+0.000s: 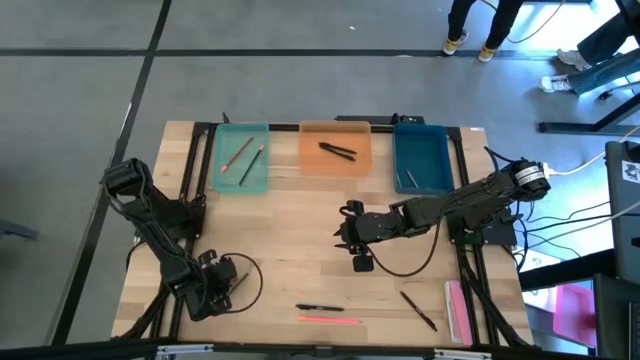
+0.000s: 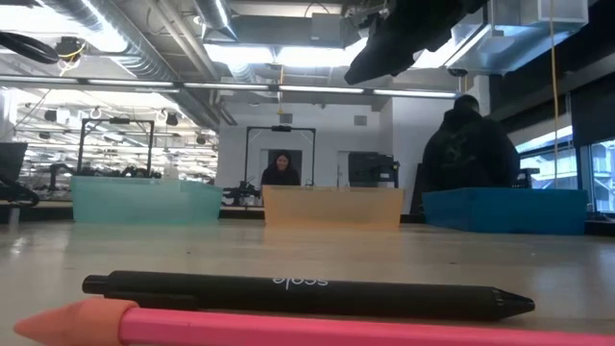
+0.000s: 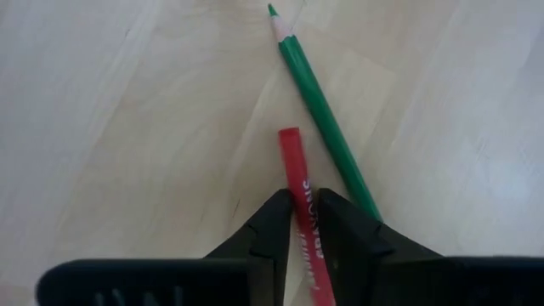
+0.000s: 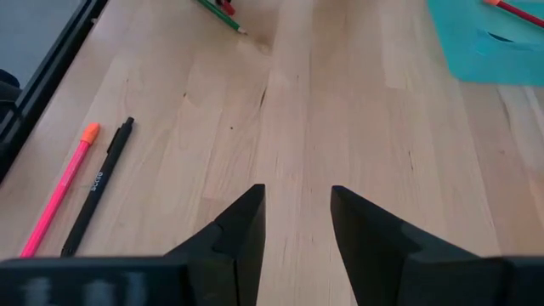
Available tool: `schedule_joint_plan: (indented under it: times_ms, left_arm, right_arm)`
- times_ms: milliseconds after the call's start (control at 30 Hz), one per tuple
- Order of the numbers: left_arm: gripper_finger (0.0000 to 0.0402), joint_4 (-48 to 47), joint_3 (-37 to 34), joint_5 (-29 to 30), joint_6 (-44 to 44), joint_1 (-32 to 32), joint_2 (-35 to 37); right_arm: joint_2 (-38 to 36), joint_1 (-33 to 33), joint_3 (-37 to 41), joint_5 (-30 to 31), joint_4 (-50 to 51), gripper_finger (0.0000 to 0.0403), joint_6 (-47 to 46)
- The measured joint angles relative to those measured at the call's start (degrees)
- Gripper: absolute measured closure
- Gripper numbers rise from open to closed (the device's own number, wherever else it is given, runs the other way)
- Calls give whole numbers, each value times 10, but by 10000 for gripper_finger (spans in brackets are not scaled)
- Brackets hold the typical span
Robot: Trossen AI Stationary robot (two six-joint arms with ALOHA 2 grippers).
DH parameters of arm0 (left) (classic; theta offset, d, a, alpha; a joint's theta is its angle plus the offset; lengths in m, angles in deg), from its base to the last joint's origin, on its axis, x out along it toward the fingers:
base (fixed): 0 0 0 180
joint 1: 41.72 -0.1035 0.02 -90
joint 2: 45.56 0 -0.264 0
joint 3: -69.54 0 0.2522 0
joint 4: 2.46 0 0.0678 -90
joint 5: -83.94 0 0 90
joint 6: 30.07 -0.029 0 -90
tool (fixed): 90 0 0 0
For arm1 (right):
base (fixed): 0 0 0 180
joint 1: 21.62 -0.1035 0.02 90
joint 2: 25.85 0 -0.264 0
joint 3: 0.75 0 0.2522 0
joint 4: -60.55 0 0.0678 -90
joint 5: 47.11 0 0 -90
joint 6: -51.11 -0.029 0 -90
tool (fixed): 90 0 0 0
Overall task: Sort crayons/erasers/pens/pencils in bins
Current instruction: Put the red crayon into the blue bin
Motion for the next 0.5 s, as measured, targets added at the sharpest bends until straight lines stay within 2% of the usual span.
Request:
schedule_joint_plan:
  times_ms: [267,500]
  left_arm:
    - [394,-5,0,-1,0,0,1]
    - [398,-5,0,-1,0,0,0]
  right_arm:
    - [0,0,0,0,0,263,0]
    - [0,0,0,0,0,263,-1]
